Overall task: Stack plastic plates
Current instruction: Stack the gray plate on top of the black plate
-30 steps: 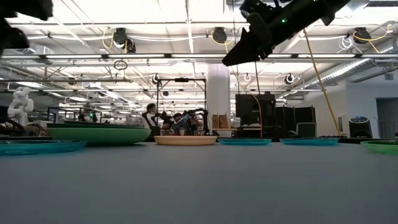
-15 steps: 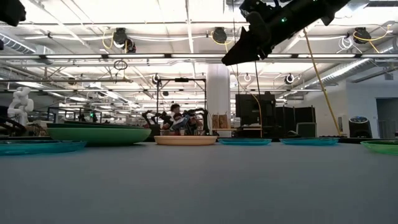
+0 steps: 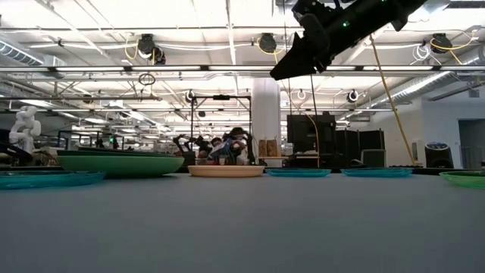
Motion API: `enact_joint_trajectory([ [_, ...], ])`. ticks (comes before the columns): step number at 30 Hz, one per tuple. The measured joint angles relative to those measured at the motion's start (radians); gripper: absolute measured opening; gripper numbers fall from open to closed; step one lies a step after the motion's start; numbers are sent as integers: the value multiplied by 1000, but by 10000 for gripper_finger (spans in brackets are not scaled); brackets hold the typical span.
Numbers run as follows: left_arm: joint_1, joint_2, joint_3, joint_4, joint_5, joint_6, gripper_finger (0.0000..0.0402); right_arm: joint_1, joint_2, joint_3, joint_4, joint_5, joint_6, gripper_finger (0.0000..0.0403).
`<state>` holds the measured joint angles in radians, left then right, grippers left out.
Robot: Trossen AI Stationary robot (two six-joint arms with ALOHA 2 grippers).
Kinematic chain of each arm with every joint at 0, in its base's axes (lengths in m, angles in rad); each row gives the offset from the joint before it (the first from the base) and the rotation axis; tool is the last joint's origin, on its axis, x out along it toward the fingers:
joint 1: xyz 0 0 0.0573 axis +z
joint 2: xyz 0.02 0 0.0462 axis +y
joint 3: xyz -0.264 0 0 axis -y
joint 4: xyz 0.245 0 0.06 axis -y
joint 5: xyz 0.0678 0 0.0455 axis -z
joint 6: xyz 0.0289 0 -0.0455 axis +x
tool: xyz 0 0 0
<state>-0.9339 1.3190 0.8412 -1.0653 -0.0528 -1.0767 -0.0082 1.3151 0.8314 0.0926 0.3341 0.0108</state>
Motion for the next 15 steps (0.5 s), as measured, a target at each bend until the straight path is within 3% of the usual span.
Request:
enact_joint_trajectory([
  [15, -22, 145, -7, 118, 0, -2, 218, 0, 0, 1, 0, 0, 4, 146],
])
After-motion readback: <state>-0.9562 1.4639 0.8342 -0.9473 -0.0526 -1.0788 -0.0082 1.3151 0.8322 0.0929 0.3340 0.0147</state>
